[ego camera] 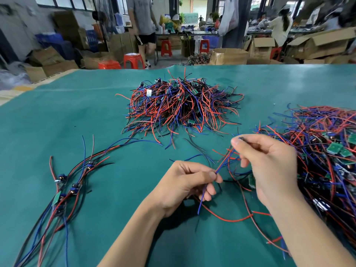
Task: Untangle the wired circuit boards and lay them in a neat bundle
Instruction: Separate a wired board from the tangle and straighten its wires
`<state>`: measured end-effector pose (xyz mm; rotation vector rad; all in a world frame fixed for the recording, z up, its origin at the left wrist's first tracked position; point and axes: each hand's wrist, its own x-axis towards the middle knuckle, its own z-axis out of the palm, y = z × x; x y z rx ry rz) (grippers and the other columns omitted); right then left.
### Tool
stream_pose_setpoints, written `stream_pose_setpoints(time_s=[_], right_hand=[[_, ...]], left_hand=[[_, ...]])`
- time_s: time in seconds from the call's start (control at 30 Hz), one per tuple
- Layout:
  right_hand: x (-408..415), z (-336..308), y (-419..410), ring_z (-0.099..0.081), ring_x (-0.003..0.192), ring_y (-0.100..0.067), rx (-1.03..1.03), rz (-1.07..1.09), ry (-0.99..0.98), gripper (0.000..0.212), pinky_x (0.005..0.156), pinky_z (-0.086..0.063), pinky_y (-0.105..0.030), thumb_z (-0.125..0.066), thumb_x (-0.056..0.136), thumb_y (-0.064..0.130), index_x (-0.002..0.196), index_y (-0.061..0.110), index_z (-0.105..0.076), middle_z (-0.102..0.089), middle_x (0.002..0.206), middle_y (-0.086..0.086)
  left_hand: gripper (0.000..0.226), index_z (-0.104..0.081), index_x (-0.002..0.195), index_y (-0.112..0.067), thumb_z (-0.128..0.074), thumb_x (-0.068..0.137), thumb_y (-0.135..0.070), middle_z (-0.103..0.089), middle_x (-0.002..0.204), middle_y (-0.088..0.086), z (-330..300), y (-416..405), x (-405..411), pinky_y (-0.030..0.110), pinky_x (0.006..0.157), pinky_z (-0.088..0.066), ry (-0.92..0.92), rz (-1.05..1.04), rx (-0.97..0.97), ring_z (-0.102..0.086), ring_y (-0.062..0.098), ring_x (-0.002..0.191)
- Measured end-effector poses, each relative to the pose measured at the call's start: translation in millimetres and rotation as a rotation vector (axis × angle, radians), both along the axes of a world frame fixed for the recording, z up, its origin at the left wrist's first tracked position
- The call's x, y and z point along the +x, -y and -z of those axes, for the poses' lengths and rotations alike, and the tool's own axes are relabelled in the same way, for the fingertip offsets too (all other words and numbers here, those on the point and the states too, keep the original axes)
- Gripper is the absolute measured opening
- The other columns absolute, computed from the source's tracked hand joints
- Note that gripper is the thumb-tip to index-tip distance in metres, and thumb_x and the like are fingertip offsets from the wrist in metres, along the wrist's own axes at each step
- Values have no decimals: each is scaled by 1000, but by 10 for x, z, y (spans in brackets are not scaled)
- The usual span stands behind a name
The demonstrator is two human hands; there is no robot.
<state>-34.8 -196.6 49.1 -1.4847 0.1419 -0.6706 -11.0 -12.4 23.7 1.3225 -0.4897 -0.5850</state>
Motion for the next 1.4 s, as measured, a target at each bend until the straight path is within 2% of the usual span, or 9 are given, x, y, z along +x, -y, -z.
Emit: stream_pose_setpoints(time_s=[0.33,0.57,0.67,0.73,0.83,0.97,1.1,1.23,1.4], right_hand=[[-106,-246,453,-49,49,-2,434,265,59,17,48,-38,-15,-70,94,11,80,18,-63,-58,67,4],[-358,-603,966,-60,69,-24,-485,264,-335,9,59,-50,-31,-75,84,32,80,27,-70,-67,77,0],[-260,-634,897,-70,85,-36,-907,266,-527,13,86,-57,-47,-84,76,31,85,32,-76,-76,86,-3],[-137,-740,748,-71,89,-28,-1137,269,-532,22,85,-52,-36,-83,73,39,92,31,-78,-74,82,7],[209,-787,342,-67,84,-14,-1181,25,-462,11,76,-40,-24,-77,79,38,90,37,-79,-67,76,19],[910,-488,-66,-60,122,-25,-1292,-303,-634,35,91,-44,-26,-67,91,26,126,31,-70,-69,127,-2],[1419,-219,-244,-39,145,-30,-1363,-360,-677,66,114,-38,-37,-61,93,17,155,23,-39,-40,158,-9],[1658,-98,-351,-38,146,-32,-1317,-356,-675,74,113,-40,-42,-54,94,12,161,21,-23,-29,165,-6],[1725,51,-337,-53,129,-35,-1183,-146,-630,39,105,-48,-45,-61,95,17,134,22,-60,-58,140,-11]], left_hand=[[16,-77,81,-15,-63,88,-11,-71,68,1,-17,-20,-33,20,62,-49,55,80,48,-63,10,61],[13,-74,84,-12,-63,88,-19,-71,75,9,3,-3,-5,21,62,-49,-62,-18,-59,-62,16,63],[15,-73,89,-10,-62,89,-19,-71,79,11,14,0,10,21,64,-50,-89,-34,-84,-63,16,66],[15,-73,90,-8,-61,88,-18,-70,80,12,21,15,10,22,64,-50,-92,-40,-88,-63,16,66],[16,-73,90,-7,-60,88,-16,-70,80,13,27,24,16,22,64,-50,-99,-49,-87,-63,17,66],[17,-72,91,-6,-59,88,-16,-70,80,14,30,21,19,22,64,-50,-100,-58,-90,-63,18,67],[15,-73,90,-8,-60,87,-16,-70,81,14,50,24,27,23,65,-50,-97,-59,-91,-63,18,66],[15,-72,90,-8,-60,86,-15,-70,81,15,58,18,36,23,65,-50,-93,-55,-96,-63,18,67],[15,-71,91,-7,-59,86,-14,-70,82,14,51,15,39,22,65,-50,-96,-61,-93,-63,17,67]])
